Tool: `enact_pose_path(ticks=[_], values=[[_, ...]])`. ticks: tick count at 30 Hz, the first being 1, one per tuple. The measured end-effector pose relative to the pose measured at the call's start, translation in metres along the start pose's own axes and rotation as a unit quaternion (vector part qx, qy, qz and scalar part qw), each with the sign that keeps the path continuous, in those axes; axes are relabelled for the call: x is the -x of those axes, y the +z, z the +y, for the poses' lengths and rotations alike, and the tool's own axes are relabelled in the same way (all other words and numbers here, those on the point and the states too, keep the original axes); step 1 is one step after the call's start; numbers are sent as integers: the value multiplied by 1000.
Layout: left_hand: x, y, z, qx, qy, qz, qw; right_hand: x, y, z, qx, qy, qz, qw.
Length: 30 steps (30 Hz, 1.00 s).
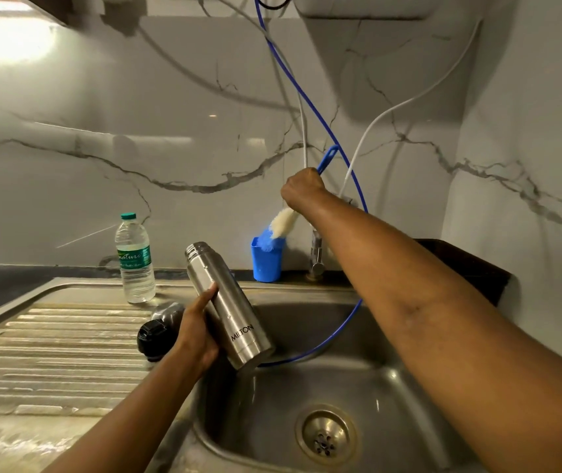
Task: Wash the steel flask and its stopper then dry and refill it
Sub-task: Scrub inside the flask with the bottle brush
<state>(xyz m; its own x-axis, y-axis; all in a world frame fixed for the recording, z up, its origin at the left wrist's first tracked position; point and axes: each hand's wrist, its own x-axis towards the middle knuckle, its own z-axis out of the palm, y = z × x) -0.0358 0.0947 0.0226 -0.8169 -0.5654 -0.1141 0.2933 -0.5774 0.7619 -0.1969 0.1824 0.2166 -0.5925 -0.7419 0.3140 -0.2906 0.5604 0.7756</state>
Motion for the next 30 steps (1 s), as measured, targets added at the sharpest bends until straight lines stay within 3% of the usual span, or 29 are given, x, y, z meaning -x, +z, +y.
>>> enact_pose_path(ticks=[6,11,15,20,25,30], values=[[0,1,-1,-8,13,15,1000,14,-2,7,-64,69,-43,995],[3,2,-1,-12,9,8,1000,41,16,5,-138,140,-25,980],[6,4,-1,-22,18,-3,1000,78,40,0,-254,189,24,948],[12,7,-1,-22,14,-2,1000,140,78,2,-424,221,48,877],[15,8,-1,-26,9,-12,1000,205,112,7,-603,164,25,781],[19,9,-2,-51,8,-30,998,220,136,-5,-671,95,20,735]])
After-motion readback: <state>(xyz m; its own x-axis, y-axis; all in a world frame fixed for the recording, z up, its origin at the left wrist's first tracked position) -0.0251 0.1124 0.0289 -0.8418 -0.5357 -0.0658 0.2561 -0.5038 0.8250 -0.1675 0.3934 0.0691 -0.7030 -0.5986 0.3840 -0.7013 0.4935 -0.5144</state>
